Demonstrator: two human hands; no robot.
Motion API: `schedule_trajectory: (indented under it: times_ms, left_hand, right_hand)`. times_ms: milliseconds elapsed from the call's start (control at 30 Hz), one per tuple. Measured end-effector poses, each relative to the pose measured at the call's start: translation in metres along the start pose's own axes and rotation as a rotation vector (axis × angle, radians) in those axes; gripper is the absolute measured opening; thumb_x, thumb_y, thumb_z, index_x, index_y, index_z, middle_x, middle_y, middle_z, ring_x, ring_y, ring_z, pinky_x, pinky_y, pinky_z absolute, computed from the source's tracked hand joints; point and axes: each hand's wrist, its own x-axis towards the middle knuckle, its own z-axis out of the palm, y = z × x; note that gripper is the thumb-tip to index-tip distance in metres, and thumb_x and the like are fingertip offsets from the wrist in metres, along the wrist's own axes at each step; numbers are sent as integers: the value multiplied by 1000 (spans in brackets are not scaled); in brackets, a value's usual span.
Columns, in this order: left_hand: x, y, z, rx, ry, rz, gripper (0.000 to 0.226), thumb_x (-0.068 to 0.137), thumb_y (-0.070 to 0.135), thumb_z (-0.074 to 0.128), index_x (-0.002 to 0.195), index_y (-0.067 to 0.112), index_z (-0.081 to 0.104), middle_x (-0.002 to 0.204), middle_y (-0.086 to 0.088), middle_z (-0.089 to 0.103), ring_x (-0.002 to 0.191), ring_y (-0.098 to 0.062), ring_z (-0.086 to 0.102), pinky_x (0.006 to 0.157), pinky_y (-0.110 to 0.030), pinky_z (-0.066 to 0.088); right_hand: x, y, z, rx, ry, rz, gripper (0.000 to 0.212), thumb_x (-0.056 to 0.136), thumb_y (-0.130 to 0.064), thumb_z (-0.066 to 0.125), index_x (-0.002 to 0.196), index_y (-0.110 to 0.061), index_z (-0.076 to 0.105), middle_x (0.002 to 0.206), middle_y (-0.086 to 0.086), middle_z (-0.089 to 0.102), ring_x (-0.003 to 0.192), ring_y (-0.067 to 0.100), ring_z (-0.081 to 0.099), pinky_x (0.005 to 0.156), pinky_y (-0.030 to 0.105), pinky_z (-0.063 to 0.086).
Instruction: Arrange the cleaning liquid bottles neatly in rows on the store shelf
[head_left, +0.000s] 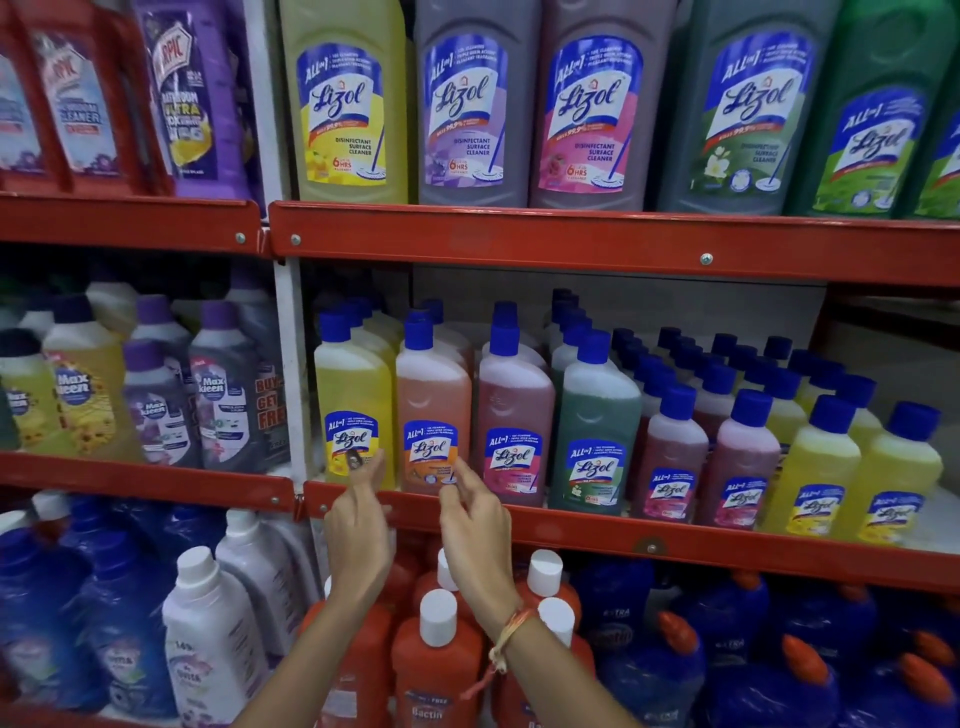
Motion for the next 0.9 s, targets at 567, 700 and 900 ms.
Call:
schedule_trajectory:
  times_ms: [567, 700, 900]
  left_hand:
    - [33, 4, -40, 164, 110, -32, 71, 85, 59, 8, 122, 27, 59, 124, -14, 65, 120, -32, 54, 106, -48, 37]
    - [34, 4, -41, 160, 85, -61, 73, 83, 63, 7, 121, 29, 60, 122, -13, 65, 119, -31, 55, 107, -47, 37]
    - [23, 17, -39, 199, 131, 8, 54, 94, 43, 19, 116, 20, 63, 115, -15, 67, 110, -30, 57, 95, -41, 42]
  right_hand:
    - [23, 8, 77, 48, -328, 93, 78, 73, -32, 36, 150, -30, 27, 108, -8, 41, 97, 12, 35, 85, 27, 30]
    - [26, 10, 83, 59, -318, 83, 75, 73, -33, 36, 148, -31, 32, 105, -7, 43, 94, 13, 37, 82, 28, 32]
    - [25, 5, 68, 45, -336, 20, 68, 82, -28, 40, 150, -26, 31, 119, -5, 53, 105, 13, 47, 92, 24, 37]
